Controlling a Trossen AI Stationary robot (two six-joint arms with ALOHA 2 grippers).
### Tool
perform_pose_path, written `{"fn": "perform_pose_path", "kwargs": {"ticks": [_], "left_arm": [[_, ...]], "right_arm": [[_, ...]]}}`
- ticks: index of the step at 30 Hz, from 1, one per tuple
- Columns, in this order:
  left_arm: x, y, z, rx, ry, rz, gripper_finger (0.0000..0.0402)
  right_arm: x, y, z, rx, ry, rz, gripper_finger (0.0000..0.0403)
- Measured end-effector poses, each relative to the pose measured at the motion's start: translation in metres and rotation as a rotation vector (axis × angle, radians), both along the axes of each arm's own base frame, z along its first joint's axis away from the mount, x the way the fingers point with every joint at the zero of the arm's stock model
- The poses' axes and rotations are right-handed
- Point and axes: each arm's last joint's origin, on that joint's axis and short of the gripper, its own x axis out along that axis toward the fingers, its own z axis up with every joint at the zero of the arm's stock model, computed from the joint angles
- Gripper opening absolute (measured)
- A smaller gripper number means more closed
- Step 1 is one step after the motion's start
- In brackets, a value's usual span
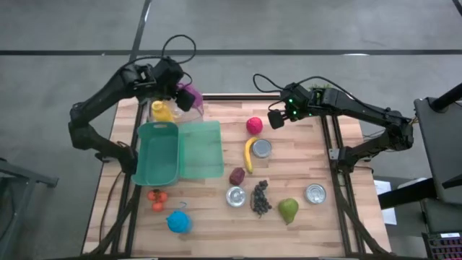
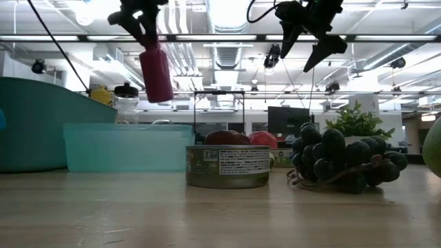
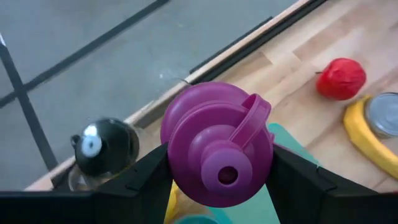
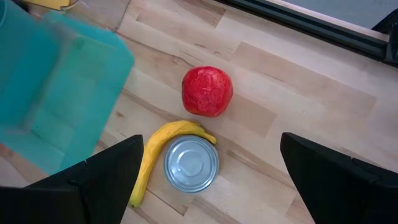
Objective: Pick & Place Food Item
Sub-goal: Put the purple water bottle into the transparent bin
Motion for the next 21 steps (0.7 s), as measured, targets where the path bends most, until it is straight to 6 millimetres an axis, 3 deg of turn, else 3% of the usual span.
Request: {"fn": "perform_pose_path", "kwargs": {"ticks": [9, 21], "left_arm": [[0.014, 0.036, -0.021, -0.027, 0.092, -0.009, 0.0223], [0.01, 0.084, -0.047, -0.125, 0.14, 0.013, 0.0223]], "right_arm": [[0.0, 0.0, 0.0, 0.0, 0.0, 0.0, 0.0378], [0.0, 0.0, 0.0, 0.0, 0.0, 0.0, 0.0378]]}}
